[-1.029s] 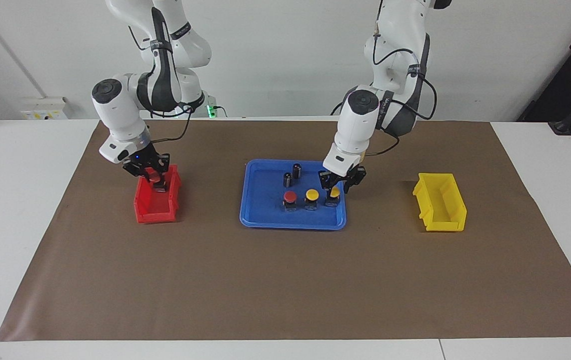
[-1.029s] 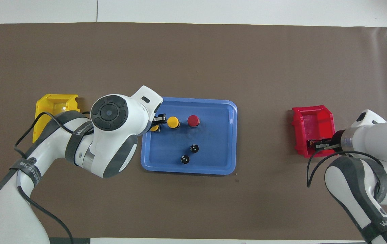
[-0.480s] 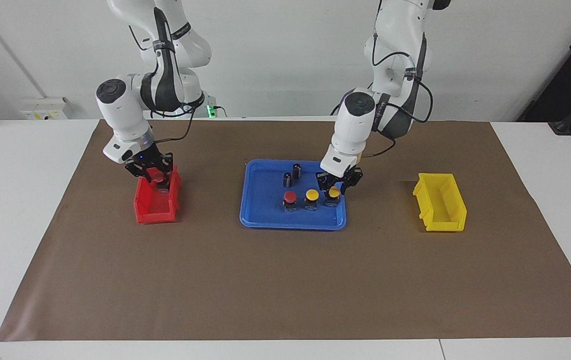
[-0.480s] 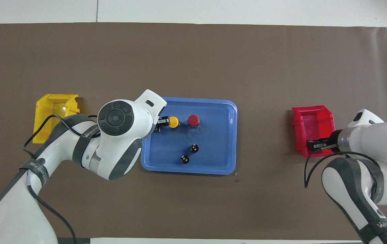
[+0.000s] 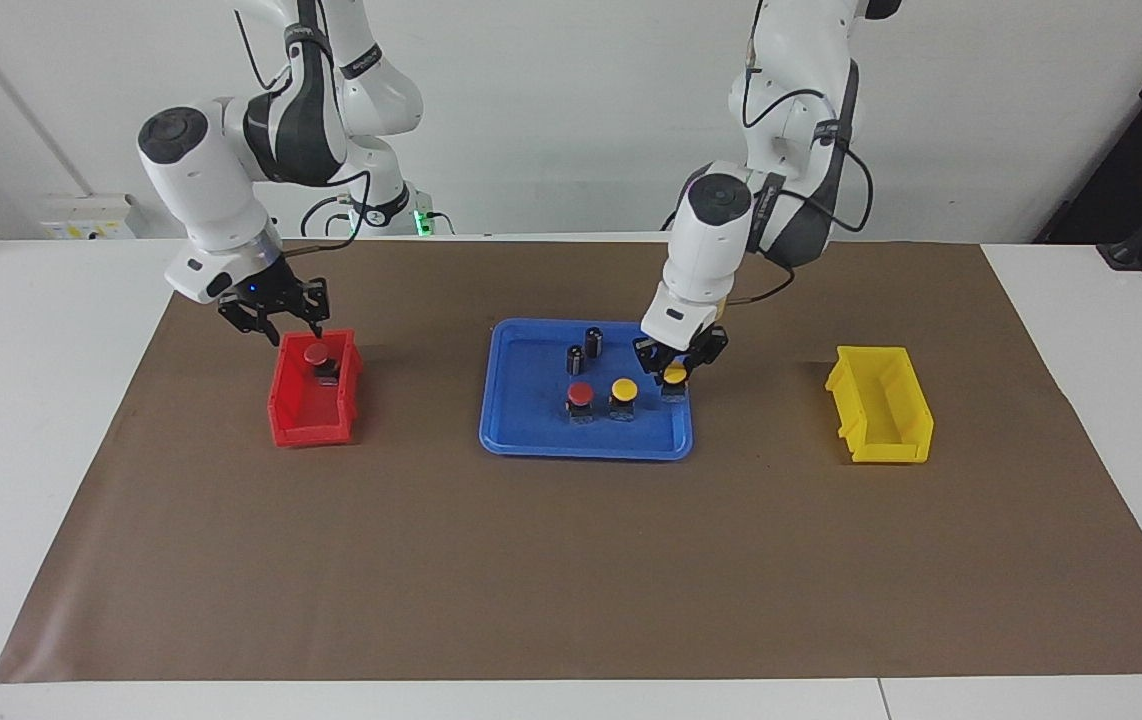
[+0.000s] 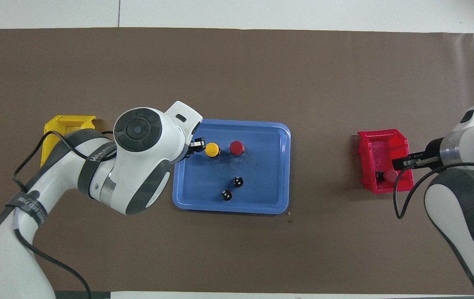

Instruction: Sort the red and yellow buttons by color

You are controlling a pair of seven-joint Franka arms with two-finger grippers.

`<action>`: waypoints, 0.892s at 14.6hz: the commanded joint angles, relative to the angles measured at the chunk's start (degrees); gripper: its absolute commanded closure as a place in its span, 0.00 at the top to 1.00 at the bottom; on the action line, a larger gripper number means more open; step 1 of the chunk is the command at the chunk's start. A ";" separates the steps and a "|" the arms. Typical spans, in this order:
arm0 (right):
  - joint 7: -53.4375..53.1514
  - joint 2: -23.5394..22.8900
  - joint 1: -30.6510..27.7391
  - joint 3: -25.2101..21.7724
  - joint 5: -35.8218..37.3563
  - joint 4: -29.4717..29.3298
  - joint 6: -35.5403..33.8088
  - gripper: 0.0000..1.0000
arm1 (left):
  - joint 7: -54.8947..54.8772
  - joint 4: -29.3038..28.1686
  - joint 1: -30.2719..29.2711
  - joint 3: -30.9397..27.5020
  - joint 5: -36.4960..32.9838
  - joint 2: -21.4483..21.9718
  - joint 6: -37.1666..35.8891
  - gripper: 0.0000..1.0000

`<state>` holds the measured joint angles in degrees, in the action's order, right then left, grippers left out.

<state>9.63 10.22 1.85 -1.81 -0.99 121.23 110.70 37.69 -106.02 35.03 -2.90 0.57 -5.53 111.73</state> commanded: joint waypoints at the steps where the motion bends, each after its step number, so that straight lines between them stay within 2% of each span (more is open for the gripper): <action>1: -6.52 -2.73 3.49 0.40 -0.68 -10.28 -8.19 0.68 | -4.98 6.18 -3.80 -0.44 0.84 6.65 -13.96 0.01; 3: -13.97 -6.16 8.40 0.40 -0.68 -17.32 -10.76 0.70 | -13.21 5.31 -10.38 -0.44 0.92 8.51 -15.40 0.01; 5: -24.16 -9.75 13.76 0.41 -2.25 -22.24 -9.19 0.75 | -22.96 2.24 -20.12 -0.44 0.92 9.13 -12.69 0.01; 7: -33.22 -17.99 19.30 0.49 -3.58 -31.28 -8.83 0.75 | -31.85 -2.41 -28.31 -0.44 1.10 10.35 -7.34 0.01; 9: -43.59 -26.09 26.24 0.49 -2.71 -37.01 -4.64 0.74 | -35.31 -7.16 -32.11 -0.44 2.15 10.54 -1.90 0.01; 11: -48.11 -28.84 29.86 0.49 -0.95 -35.03 2.57 0.74 | -35.32 -11.20 -32.48 -0.44 2.15 9.75 2.95 0.01; 13: -49.43 -31.04 33.03 0.49 1.06 -31.86 5.57 0.74 | -35.32 -12.45 -32.13 -0.44 2.15 8.17 4.81 0.01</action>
<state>-38.47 -18.79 33.66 -1.00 -1.75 88.83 114.52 2.10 -116.35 2.24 -3.94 1.94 2.96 113.89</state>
